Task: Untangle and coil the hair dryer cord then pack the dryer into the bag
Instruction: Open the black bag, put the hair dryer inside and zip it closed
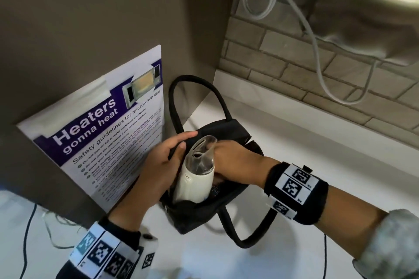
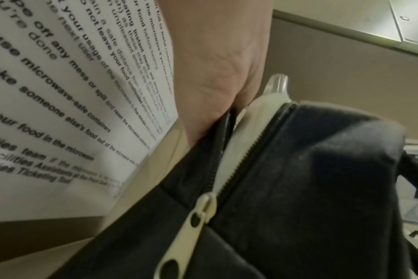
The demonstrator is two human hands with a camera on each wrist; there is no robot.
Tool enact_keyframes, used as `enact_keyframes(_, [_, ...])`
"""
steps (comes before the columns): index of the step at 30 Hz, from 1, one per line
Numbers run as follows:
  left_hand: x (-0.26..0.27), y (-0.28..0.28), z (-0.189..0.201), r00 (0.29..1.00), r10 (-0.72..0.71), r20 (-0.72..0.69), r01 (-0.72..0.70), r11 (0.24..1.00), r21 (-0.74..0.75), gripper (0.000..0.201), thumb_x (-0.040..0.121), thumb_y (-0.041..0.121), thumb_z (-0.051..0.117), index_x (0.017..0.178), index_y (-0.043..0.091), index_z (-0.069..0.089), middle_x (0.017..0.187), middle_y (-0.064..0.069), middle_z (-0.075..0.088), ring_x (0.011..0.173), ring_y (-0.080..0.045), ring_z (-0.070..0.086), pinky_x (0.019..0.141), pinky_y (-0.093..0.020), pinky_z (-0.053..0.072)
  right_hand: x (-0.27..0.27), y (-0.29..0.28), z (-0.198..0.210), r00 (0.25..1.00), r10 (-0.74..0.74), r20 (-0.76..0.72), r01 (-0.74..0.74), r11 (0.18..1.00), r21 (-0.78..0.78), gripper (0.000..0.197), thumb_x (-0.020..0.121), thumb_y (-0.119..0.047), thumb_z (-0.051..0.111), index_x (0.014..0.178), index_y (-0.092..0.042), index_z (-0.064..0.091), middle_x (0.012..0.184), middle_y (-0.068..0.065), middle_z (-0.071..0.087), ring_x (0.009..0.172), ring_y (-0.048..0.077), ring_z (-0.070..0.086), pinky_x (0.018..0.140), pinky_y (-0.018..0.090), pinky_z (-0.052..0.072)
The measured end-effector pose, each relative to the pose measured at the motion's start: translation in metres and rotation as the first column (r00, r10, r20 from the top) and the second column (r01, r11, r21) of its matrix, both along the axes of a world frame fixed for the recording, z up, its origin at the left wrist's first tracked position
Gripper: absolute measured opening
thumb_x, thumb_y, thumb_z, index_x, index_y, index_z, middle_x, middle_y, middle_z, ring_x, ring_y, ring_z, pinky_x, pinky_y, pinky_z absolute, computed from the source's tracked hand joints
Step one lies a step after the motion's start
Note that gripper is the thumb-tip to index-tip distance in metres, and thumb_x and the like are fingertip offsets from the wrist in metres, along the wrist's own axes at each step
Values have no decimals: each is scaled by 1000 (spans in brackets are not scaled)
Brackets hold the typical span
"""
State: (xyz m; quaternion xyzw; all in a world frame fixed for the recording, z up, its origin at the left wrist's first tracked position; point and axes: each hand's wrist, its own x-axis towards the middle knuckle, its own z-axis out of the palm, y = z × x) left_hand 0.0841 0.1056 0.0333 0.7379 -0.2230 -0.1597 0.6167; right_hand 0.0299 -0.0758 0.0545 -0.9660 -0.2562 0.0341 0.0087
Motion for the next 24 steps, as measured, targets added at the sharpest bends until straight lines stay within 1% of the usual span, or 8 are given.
enact_keyframes(7, [0,12,4,992,-115,51,115,993,6,40,99,11,45,126,37,58,126,19,62,123,-2,53,108,-37,39,24,-11,-31,997,5,-77,-21,978,-207,15,57,-33,82,62,-23,72,71,-7,71,80,18,67,71,26,54])
enact_keyframes(9, [1,14,7,989,-145,21,145,989,0,53,91,0,48,127,39,57,118,16,67,107,-8,63,97,-31,48,28,-12,-32,996,-25,-86,10,986,-164,18,62,-35,80,69,-20,74,76,-2,72,83,21,67,74,28,53])
enact_keyframes(11, [2,18,10,983,-183,-33,183,983,5,67,82,-9,49,129,39,53,107,12,70,80,-2,66,74,-18,51,32,-12,-35,993,-68,-98,51,984,-172,20,74,-32,72,85,-15,73,92,4,72,96,26,64,83,33,49])
enact_keyframes(12, [1,20,12,977,-212,-31,213,977,17,71,79,-8,51,132,38,50,110,11,68,80,3,64,72,-14,50,33,-11,-35,990,-87,-110,64,979,-196,23,79,-31,67,93,-14,71,100,4,71,103,26,61,87,34,47])
enact_keyframes(15, [-1,25,12,947,-289,140,260,946,196,79,71,11,55,140,43,35,137,16,48,125,0,46,104,-29,42,33,-12,-32,981,-117,-152,93,984,-151,28,86,-31,60,107,-13,67,113,4,65,109,25,57,86,33,43])
enact_keyframes(18, [1,28,5,911,-268,314,165,933,320,80,71,14,57,142,38,31,144,11,36,135,-8,33,111,-35,34,28,-21,-20,962,-106,-250,123,991,51,23,88,-33,59,108,-26,67,110,-4,67,104,19,60,86,30,45])
enact_keyframes(22, [2,28,6,847,-51,529,-107,959,264,57,71,3,69,123,21,55,127,-2,41,115,2,40,98,-4,29,10,-31,8,939,-148,-310,225,947,229,35,91,-51,44,86,-24,67,83,-8,69,82,9,62,79,35,49])
enact_keyframes(24, [1,26,12,824,14,566,-203,940,272,42,71,8,71,110,22,61,115,1,43,104,-7,45,90,-7,33,-3,-34,28,903,-179,-391,287,929,236,53,87,-67,31,72,-25,60,72,-5,62,77,11,57,79,36,47])
